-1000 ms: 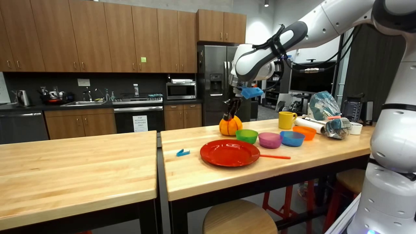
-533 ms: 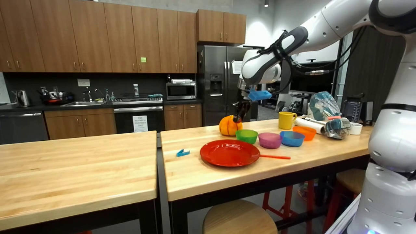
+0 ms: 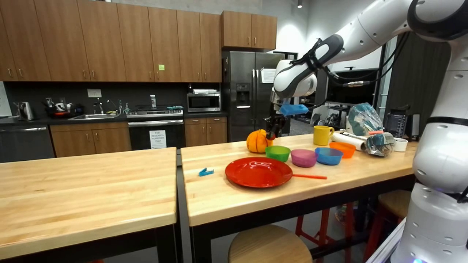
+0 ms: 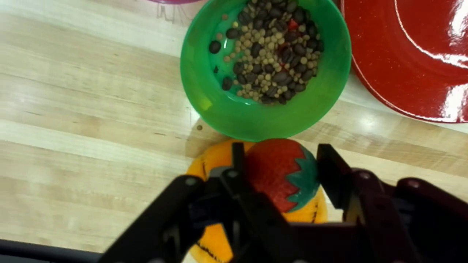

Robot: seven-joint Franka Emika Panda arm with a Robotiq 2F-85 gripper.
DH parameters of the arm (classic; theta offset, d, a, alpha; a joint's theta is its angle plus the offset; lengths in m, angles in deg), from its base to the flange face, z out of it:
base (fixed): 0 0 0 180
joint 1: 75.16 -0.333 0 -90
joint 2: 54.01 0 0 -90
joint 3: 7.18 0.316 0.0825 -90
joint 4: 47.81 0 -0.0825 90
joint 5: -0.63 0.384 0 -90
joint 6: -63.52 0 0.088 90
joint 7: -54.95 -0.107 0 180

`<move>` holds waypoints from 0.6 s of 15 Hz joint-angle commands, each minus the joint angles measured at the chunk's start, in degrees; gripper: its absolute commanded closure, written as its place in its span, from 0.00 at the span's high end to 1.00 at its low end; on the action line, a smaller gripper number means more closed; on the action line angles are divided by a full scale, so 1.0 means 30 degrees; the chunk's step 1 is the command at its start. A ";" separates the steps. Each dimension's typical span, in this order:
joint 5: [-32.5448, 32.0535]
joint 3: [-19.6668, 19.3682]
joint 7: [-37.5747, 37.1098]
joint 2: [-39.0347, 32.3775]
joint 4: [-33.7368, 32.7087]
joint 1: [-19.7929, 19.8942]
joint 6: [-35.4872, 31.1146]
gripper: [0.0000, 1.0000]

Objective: Put the red object in the orange bowl

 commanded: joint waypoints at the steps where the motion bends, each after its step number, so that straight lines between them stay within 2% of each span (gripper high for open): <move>1: -0.0930 -0.0247 -0.1068 -0.0376 -0.0718 0.0404 0.0581 0.26; 9: -0.3338 -0.0835 -0.3252 -0.0419 -0.1562 0.1159 0.2155 0.26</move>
